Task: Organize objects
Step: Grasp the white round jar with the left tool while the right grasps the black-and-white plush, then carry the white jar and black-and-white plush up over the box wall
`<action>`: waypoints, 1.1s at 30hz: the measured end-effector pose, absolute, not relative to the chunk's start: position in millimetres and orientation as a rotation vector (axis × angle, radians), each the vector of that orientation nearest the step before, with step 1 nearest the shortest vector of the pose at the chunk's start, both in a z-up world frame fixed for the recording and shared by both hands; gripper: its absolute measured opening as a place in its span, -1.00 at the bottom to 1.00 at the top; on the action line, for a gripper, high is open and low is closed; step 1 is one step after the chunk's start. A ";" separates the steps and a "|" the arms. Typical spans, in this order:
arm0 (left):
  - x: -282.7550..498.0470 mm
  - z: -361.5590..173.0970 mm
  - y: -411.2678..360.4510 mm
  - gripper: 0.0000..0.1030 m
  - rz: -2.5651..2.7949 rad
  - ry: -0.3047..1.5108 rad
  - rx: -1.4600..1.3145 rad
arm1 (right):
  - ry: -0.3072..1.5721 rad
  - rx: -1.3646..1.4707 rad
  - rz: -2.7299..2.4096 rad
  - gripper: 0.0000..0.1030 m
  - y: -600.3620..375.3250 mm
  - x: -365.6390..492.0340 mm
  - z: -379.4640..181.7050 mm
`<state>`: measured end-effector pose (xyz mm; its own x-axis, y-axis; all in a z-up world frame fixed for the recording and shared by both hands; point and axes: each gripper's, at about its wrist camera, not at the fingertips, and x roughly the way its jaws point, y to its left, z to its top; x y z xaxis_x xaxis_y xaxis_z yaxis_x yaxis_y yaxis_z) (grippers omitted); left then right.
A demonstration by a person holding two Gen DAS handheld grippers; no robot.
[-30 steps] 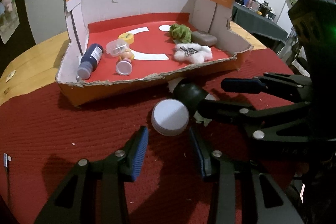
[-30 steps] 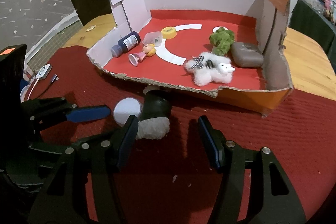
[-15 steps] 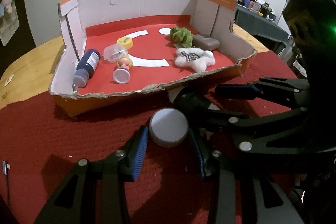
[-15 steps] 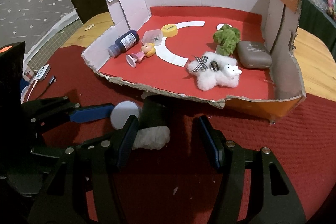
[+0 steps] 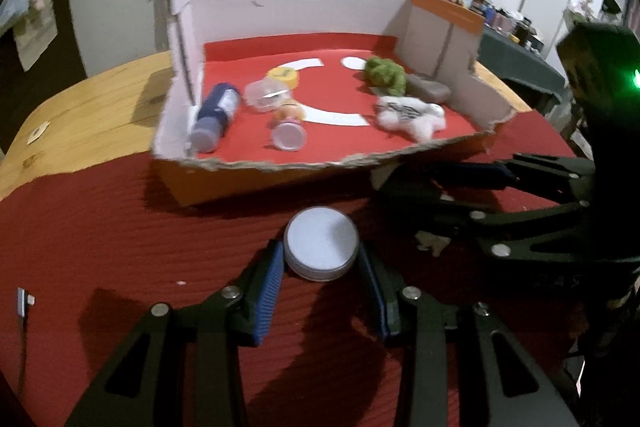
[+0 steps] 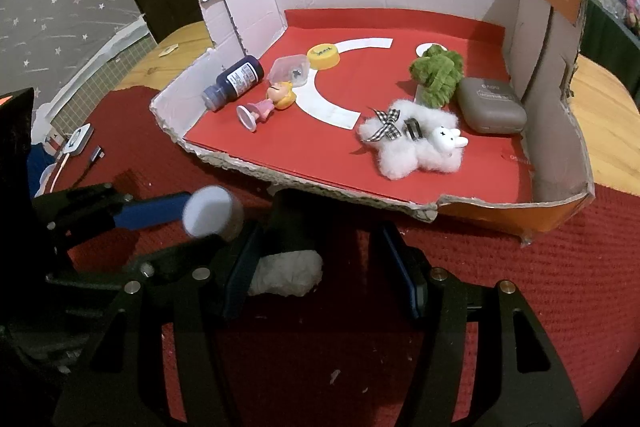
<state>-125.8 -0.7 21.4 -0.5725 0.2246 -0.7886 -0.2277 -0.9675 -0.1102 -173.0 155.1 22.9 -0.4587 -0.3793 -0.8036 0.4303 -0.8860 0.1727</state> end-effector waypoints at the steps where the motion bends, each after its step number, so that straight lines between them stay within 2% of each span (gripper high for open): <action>1: -125.7 21.5 -2.8 -0.21 2.585 -0.001 -1.294 | 0.083 1.268 -2.343 0.12 153.8 -172.9 22.5; 6: -125.7 21.4 -9.1 -0.22 2.599 -0.019 -1.296 | 0.155 1.250 -2.364 0.09 145.7 -168.3 20.8; 10: -123.9 21.9 -8.3 -0.22 2.599 -0.015 -1.289 | 0.164 1.236 -2.339 -0.34 142.7 -163.5 21.7; 11: -123.3 22.4 -7.8 -0.22 2.598 -0.012 -1.286 | 0.167 1.235 -2.337 -0.36 142.0 -162.1 21.9; 33: -107.5 39.6 2.6 -0.22 2.592 0.004 -1.226 | 0.082 1.187 -2.314 -0.36 157.9 -136.7 43.3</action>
<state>-107.5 2.6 39.6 -0.6039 0.2433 -0.7590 -0.2459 -0.9627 -0.1130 -136.7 157.9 43.3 -0.4711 -0.4301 -0.7701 0.4837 -0.8560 0.1822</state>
